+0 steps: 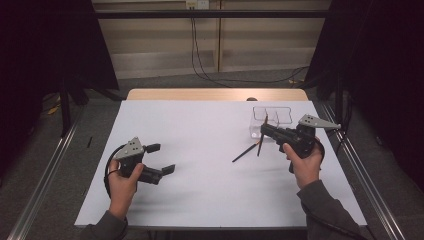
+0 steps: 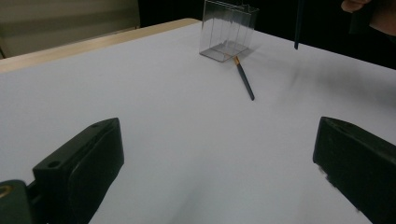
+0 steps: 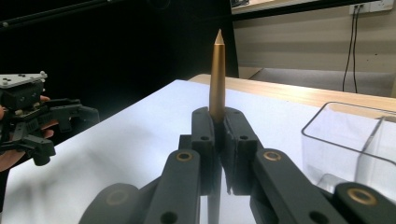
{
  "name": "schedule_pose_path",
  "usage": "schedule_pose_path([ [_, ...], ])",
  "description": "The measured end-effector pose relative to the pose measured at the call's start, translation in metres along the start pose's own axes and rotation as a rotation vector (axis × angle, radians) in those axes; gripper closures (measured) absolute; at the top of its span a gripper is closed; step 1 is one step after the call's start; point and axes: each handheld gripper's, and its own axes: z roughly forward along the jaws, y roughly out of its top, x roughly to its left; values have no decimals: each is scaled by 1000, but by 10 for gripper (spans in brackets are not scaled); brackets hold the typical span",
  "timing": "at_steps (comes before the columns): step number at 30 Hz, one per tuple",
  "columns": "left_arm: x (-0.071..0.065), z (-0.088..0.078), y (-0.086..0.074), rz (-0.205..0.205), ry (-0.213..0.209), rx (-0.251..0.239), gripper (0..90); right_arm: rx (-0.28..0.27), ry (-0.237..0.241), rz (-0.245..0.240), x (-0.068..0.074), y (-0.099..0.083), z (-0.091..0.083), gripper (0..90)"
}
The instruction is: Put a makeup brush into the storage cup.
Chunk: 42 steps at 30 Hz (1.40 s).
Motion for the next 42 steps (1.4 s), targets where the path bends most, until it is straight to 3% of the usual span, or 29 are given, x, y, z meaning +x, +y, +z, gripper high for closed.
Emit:
schedule_pose_path([
  [7, 1, -2, -2, -6, -6, -1, 17, -4, -26, -14, -7, 6, -6, 844],
  [24, 2, -7, -6, -1, 24, 25, 17, -16, -66, -28, -21, 19, -13, 844],
  [42, 1, -7, -6, 7, 11, 25, 15, -17, -110, -56, -35, 33, -13, 843],
])
